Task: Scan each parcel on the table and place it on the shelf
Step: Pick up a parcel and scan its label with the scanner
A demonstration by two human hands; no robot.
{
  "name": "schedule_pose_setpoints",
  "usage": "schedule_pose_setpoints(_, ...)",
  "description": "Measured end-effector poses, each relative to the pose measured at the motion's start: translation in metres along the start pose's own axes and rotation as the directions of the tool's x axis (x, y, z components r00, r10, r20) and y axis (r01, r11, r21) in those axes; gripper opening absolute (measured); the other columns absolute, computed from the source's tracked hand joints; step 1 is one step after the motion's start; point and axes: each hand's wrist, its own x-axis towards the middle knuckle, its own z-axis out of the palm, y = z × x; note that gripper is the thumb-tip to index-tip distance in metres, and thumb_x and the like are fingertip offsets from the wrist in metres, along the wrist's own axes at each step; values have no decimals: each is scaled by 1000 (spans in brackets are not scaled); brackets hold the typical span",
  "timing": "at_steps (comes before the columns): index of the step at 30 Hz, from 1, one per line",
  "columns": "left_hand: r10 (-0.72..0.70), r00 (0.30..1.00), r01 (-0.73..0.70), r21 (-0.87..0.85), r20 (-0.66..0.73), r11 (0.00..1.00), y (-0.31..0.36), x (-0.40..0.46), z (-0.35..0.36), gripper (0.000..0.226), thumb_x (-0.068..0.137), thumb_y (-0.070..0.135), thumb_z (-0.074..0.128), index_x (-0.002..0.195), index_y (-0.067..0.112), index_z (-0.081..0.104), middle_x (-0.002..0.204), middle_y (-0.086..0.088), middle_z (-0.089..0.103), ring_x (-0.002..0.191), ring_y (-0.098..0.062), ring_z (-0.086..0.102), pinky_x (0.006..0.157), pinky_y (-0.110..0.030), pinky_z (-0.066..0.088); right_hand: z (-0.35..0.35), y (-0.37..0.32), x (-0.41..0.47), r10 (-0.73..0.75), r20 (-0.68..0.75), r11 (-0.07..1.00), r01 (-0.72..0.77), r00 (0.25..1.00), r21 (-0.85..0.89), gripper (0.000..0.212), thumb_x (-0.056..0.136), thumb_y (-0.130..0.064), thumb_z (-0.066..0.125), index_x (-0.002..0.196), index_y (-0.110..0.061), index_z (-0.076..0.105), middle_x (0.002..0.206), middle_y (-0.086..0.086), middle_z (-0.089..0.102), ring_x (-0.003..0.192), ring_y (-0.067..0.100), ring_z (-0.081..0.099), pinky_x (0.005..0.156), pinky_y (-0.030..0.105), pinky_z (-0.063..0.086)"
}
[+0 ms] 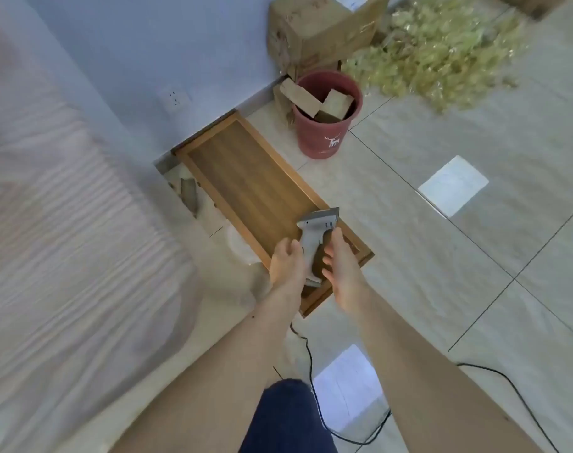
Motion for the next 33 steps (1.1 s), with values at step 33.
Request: schedule_pose_setpoints(33,193,980,-157,-406,50,900,83,-258,-43,33,92,-1,59,116,19,68,107,7,73,100,-4,68,90,-24,55,-11,-110,-257,-307,-54,952,306,950,-29,44,100,-45,46,101,-3,59,86,13,56,78,23,60,64,34,51)
